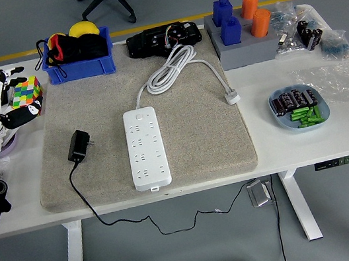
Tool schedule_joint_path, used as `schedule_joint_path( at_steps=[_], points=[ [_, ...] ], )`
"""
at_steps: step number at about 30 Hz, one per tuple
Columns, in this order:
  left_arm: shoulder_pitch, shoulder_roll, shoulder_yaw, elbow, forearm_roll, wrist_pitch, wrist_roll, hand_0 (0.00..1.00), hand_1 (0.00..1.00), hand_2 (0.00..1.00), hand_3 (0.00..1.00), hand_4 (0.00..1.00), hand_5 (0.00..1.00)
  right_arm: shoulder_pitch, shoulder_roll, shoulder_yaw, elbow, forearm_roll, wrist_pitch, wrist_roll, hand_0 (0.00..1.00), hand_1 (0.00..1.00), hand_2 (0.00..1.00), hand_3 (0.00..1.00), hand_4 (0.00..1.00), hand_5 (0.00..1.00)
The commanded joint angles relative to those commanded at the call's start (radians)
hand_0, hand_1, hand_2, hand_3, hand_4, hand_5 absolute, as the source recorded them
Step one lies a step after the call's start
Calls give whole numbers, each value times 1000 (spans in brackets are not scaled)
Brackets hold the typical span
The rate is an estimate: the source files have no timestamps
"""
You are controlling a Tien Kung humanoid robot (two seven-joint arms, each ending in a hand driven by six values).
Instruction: Pull the plug out,throw it away,press the button
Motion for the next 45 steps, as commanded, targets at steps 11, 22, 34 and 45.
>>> schedule_joint_path(
  at_steps=[11, 22, 34, 45],
  points=[
    [5, -6, 0, -4, 5, -20, 26, 792, 766, 752, 838, 715, 59, -5, 3, 3, 0, -1, 0, 0, 752, 701, 710, 723, 789, 616],
    [17, -7, -6, -14, 10, -30, 40, 778, 746, 742, 840, 713, 57, -11, 8, 8, 1, -2, 0, 0, 751, 701, 710, 723, 788, 617],
    [16, -5, -12, -23, 10, -35, 43, 772, 743, 740, 841, 711, 56, -9, 10, 17, 1, -3, 0, 0, 751, 701, 711, 723, 784, 622],
    [17, -7, -13, -30, 11, -39, 46, 770, 736, 739, 841, 711, 56, -9, 10, 18, 1, -3, -1, 0, 751, 700, 711, 723, 783, 626]
  ],
)
